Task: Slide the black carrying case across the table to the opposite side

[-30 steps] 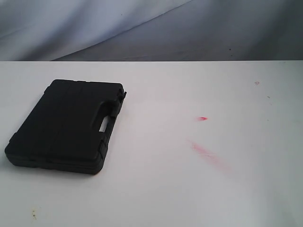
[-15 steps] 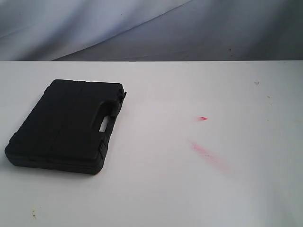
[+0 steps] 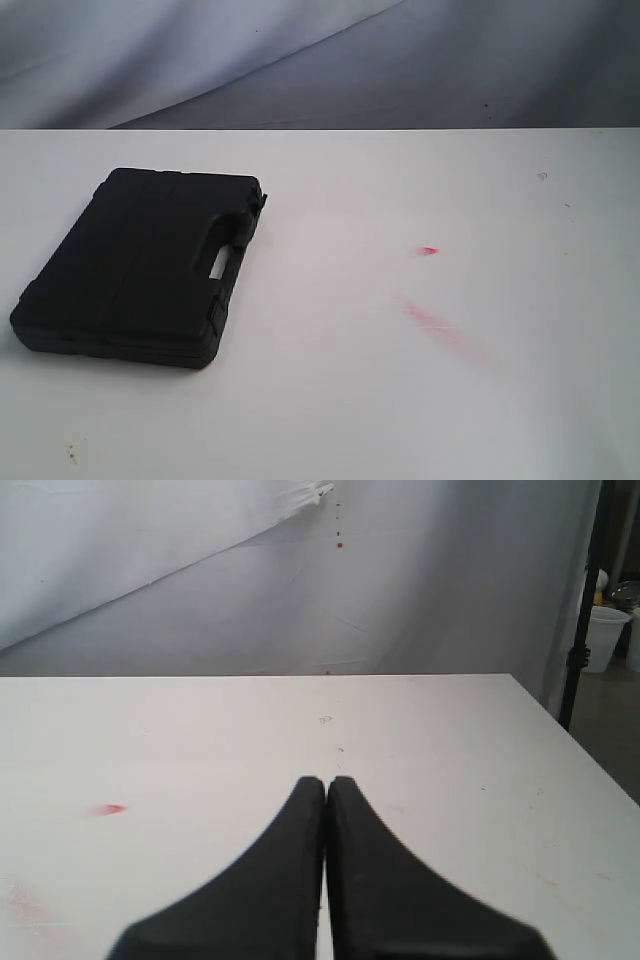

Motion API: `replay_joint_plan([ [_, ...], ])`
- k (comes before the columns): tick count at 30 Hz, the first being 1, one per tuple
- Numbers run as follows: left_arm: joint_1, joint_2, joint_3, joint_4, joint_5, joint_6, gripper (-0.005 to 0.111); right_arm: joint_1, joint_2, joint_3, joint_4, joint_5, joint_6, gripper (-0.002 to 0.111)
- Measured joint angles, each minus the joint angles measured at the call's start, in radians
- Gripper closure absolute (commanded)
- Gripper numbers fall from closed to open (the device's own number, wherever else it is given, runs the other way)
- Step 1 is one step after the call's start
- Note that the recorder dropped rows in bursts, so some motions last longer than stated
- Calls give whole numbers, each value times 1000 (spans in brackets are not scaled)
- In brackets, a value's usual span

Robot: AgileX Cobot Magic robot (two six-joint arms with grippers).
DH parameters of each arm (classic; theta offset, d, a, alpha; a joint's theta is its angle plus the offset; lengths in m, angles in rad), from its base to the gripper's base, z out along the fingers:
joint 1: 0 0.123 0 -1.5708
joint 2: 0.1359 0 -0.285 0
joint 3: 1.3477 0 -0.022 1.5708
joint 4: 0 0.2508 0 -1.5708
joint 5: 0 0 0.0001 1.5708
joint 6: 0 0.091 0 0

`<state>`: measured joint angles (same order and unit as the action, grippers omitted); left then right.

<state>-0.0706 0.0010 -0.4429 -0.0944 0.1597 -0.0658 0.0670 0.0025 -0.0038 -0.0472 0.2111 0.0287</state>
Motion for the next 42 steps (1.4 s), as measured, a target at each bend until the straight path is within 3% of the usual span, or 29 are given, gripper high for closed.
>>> replay_joint_plan([
  [21,0,-2,-45,18,6,-1,86,0,0,0,0,0,0,108],
  [27,0,41,-213,113,193,2,86,0,0,0,0,0,0,108],
  [42,0,389,-498,125,557,49,86,0,0,0,0,0,0,108],
])
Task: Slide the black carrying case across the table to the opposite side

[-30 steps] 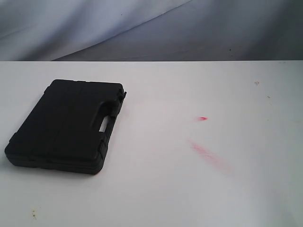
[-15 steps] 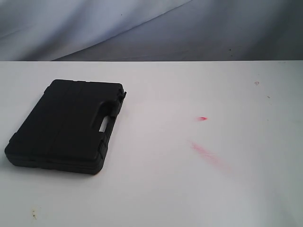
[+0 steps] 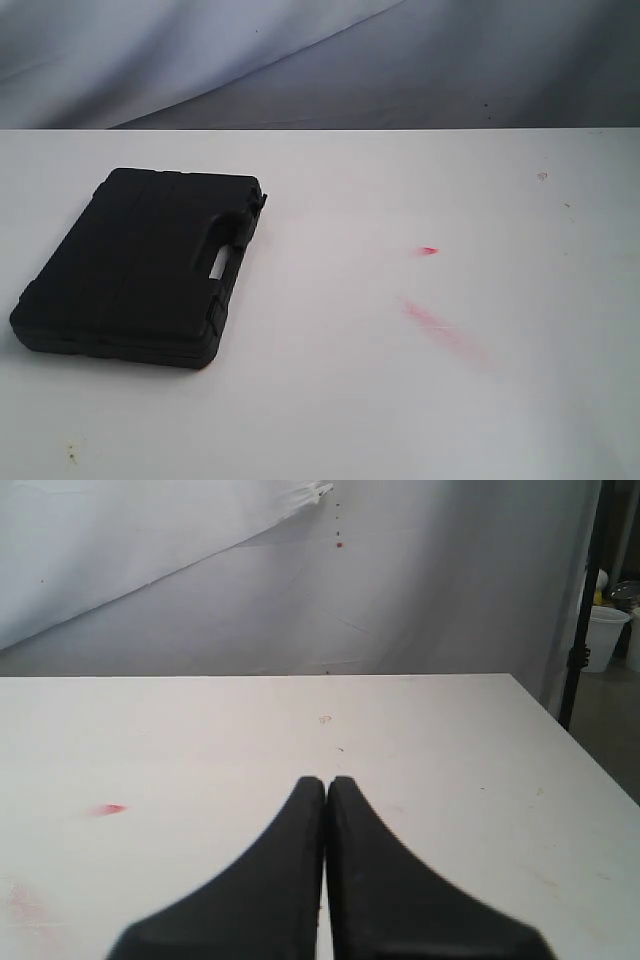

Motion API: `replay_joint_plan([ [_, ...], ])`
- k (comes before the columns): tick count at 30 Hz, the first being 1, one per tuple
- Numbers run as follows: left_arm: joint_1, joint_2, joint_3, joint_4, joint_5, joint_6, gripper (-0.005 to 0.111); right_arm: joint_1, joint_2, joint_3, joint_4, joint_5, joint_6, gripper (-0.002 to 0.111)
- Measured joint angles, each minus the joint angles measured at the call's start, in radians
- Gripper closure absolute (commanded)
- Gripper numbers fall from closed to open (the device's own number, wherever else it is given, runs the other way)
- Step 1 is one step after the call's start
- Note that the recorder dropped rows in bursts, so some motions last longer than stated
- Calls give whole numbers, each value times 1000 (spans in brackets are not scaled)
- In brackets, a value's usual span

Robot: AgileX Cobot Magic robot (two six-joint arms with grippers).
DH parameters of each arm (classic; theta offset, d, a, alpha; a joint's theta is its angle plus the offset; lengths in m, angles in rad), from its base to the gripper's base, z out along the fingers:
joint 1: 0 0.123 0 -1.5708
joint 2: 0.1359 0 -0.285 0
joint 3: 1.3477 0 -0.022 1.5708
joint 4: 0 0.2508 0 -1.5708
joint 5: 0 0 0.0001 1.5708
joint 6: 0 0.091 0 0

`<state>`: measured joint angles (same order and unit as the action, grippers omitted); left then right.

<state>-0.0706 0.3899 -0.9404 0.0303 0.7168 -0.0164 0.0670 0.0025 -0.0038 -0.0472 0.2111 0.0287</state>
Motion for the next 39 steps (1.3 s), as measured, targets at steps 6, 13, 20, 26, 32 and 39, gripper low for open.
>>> replay_joint_plan([
  [6,0,119,-49,0,79,16,86,0,0,0,0,0,0,108],
  [13,0,251,-53,-2,96,16,86,0,0,0,0,0,0,108],
  [20,0,408,-75,-38,103,16,86,0,0,0,0,0,0,108],
  [26,0,594,-130,-52,122,16,86,0,0,0,0,0,0,108],
  [32,0,738,-157,-116,90,59,86,0,0,0,0,0,0,108],
  [39,-56,877,-160,-144,-39,68,93,0,0,0,0,0,0,108],
])
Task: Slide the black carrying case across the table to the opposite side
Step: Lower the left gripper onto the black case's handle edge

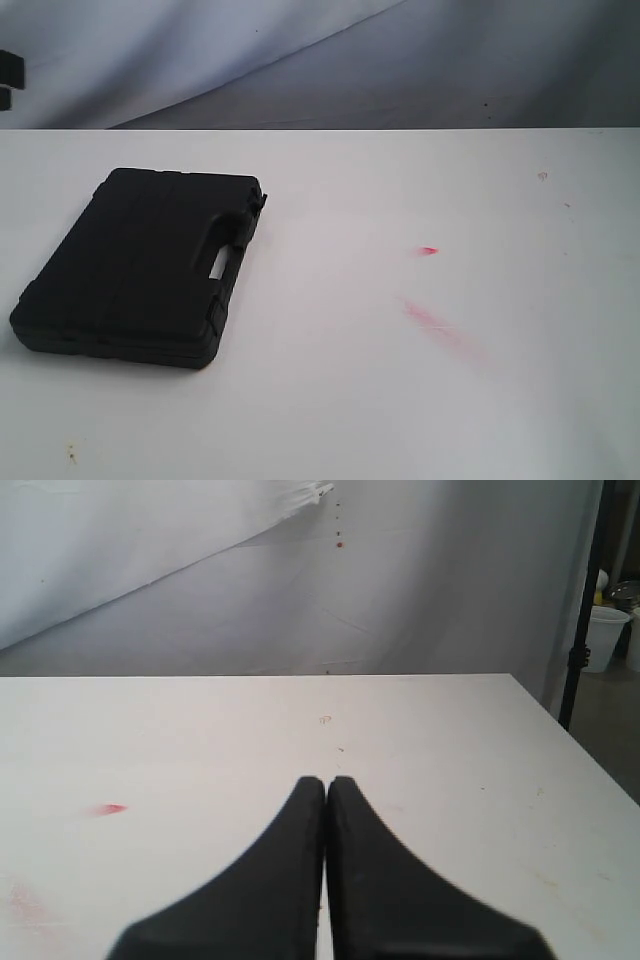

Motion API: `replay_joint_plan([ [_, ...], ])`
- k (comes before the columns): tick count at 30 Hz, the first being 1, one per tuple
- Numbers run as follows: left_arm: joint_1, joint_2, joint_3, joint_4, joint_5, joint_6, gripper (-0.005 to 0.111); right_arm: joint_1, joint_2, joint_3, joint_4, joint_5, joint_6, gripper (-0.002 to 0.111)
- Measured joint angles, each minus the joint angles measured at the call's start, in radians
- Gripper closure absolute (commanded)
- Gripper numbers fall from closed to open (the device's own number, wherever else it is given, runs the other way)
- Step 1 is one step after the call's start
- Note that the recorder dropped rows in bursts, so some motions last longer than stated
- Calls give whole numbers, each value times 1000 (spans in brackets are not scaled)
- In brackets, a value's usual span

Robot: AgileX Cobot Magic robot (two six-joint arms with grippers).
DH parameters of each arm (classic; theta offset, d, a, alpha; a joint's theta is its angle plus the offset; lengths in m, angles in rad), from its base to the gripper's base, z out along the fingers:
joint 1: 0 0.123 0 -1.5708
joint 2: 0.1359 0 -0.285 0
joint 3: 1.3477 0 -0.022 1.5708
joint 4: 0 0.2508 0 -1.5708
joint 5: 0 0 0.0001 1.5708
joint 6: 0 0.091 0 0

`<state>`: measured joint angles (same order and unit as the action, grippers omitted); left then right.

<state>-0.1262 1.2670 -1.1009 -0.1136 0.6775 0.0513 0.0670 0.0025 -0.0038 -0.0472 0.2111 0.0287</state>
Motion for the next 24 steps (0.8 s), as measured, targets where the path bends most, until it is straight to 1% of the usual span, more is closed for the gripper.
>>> replay_joint_plan([
  [3,-44,65,-21,0,6,0,93,0,0,0,0,0,0,108],
  [6,-73,141,-81,0,76,0,93,0,0,0,0,0,0,108],
  [12,-76,286,-282,15,283,-12,93,0,0,0,0,0,0,108],
  [16,-76,349,-380,15,443,-14,93,0,0,0,0,0,0,108],
  [19,-76,398,-404,15,518,-14,93,0,0,0,0,0,0,108],
  [24,-81,457,-404,15,540,-14,93,0,0,0,0,0,0,108],
])
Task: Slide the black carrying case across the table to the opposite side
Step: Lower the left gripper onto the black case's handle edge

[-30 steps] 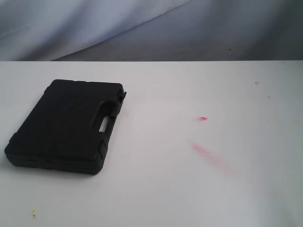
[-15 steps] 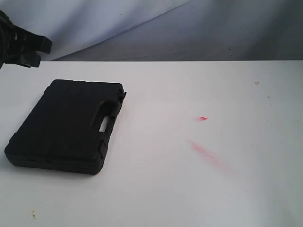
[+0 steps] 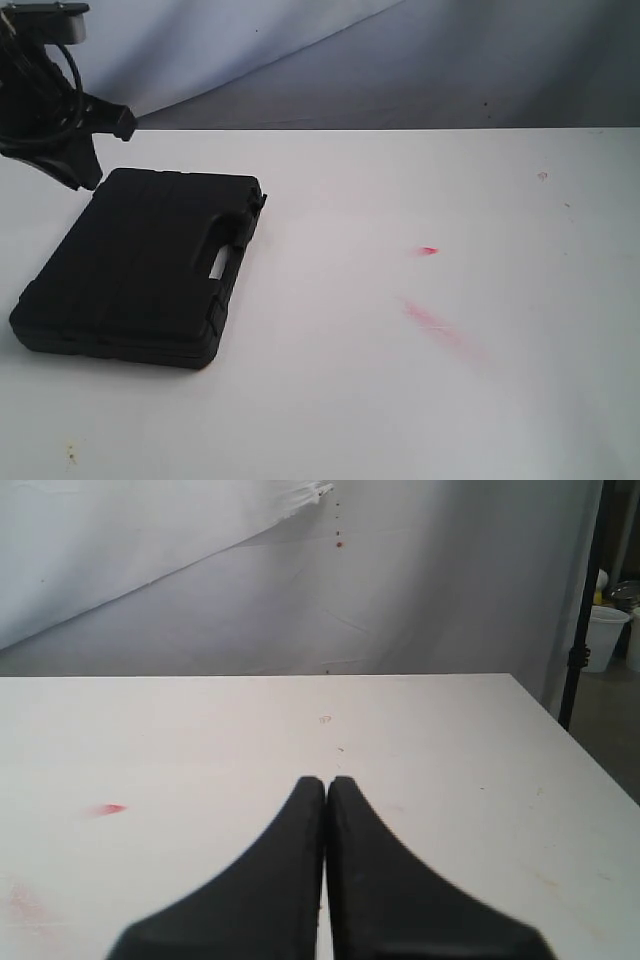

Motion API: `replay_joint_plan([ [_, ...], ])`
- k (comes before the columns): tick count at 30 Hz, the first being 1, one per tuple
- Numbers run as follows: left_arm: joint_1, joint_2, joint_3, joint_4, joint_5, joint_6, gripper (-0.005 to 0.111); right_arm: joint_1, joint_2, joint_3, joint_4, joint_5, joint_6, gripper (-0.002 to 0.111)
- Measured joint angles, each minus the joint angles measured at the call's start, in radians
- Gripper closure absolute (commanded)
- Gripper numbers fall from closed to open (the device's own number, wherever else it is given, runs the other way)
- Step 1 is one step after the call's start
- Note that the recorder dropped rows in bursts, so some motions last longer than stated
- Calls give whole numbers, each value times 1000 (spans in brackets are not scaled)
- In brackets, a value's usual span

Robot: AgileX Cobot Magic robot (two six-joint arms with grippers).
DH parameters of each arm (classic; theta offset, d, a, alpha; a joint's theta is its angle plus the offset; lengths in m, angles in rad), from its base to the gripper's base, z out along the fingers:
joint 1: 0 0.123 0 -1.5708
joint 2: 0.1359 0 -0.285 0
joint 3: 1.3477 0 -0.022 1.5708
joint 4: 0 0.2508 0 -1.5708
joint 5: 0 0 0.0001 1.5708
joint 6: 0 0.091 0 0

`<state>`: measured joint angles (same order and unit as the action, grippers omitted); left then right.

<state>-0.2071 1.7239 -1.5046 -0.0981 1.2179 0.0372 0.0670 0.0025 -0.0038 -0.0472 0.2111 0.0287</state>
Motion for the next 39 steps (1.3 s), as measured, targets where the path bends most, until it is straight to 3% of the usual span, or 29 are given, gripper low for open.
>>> replay_joint_plan([
  [13,-107,78,-127,30,7,-37,93,0,0,0,0,0,0,108],
  [18,-115,168,-181,30,7,-85,93,0,0,0,0,0,0,108],
  [29,-129,312,-188,-52,-23,-113,93,0,0,0,0,0,0,108],
  [39,-222,325,-188,-51,-155,-211,93,0,0,0,0,0,0,108],
])
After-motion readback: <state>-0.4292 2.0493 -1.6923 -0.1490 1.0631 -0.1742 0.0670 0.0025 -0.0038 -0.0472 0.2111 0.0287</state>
